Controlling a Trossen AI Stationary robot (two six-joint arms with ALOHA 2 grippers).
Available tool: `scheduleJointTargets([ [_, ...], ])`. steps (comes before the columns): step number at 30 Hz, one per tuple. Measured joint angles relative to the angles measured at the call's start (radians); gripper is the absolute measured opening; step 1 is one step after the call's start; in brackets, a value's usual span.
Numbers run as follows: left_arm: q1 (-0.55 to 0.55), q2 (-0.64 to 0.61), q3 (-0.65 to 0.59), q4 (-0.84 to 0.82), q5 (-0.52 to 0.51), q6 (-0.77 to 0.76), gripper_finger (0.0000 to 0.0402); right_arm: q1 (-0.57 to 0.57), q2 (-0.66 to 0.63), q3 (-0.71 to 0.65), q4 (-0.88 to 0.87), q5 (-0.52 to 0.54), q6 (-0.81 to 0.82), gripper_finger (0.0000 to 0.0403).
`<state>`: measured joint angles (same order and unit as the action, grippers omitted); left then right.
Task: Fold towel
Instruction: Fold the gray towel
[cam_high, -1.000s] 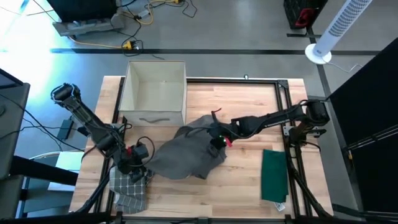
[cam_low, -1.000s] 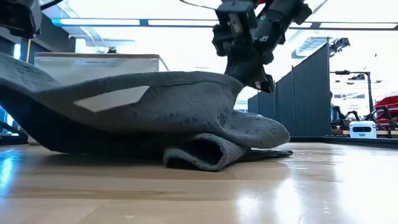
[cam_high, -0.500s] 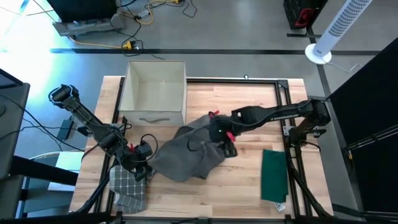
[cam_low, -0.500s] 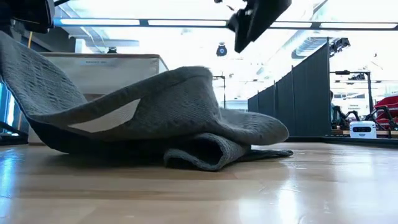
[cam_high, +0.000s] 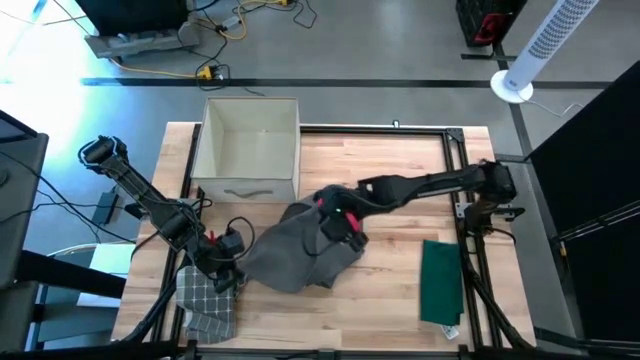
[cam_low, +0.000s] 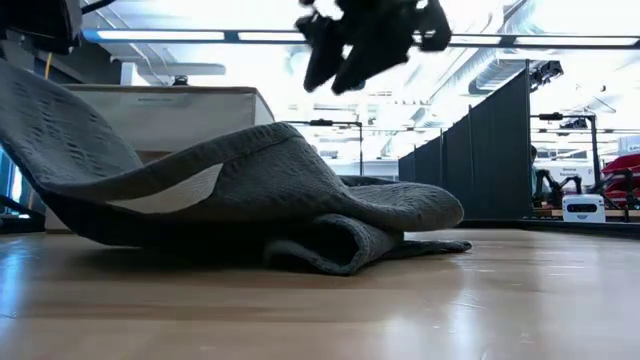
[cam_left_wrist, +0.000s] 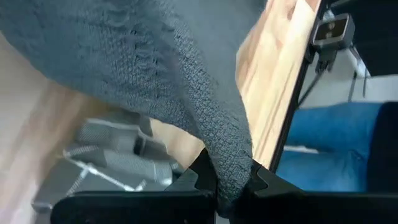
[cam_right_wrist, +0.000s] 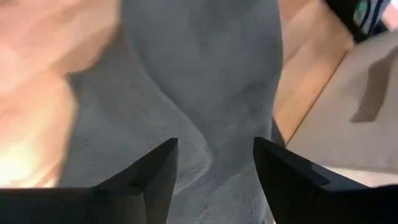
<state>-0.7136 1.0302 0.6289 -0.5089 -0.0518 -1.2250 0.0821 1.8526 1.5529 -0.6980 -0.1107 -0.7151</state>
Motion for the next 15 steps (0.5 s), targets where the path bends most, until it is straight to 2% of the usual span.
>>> scheduleJointTargets([
  [5, 0.0, 0.0, 0.0, 0.014, 0.041, -0.002, 0.0, -0.02, 0.142, 0.112, -0.092, -0.056, -0.059, 0.0188],
  [15, 0.0, 0.0, 0.0, 0.015, 0.094, -0.033, 0.0, -0.028, 0.368, 0.396, -0.325, -0.063, -0.281, 0.0187],
])
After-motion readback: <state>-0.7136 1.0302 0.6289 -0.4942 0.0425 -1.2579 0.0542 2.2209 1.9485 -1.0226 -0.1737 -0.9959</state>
